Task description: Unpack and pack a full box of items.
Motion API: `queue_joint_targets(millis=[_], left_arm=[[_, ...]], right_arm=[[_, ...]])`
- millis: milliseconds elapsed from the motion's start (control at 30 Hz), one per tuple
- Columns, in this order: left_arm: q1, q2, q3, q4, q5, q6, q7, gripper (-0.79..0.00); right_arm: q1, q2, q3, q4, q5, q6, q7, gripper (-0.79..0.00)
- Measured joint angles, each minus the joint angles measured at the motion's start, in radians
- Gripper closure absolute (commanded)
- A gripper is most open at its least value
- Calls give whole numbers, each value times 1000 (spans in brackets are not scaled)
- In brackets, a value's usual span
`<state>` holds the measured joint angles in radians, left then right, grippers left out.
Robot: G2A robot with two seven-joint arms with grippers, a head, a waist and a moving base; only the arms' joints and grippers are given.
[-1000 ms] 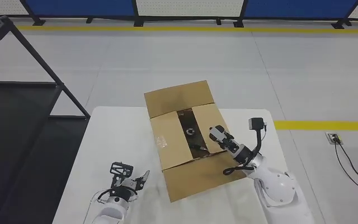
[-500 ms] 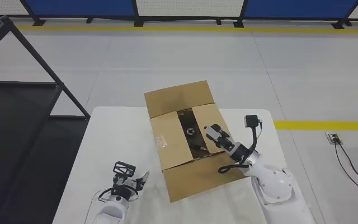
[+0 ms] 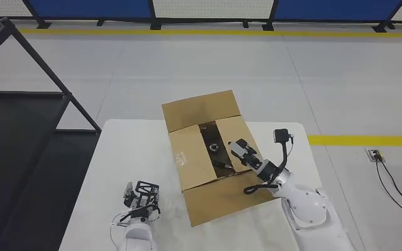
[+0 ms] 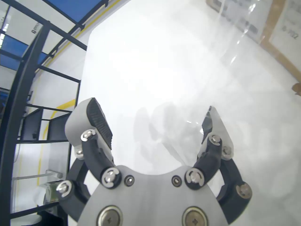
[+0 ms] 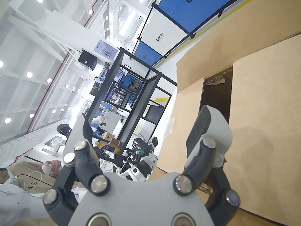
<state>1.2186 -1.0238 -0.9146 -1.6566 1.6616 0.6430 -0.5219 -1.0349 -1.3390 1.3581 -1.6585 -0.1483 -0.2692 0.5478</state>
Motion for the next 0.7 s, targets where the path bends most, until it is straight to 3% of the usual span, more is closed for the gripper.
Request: queue_joint_targets(millis=[333, 700], left_arm=[[17, -30, -32, -28, 196, 101, -110, -785], [61, -51, -95, -100, 352, 69, -178, -785]], right_arm=[[9, 6, -4, 19, 8, -7, -4, -785], [15, 12, -9, 34, 23, -17, -8, -785]])
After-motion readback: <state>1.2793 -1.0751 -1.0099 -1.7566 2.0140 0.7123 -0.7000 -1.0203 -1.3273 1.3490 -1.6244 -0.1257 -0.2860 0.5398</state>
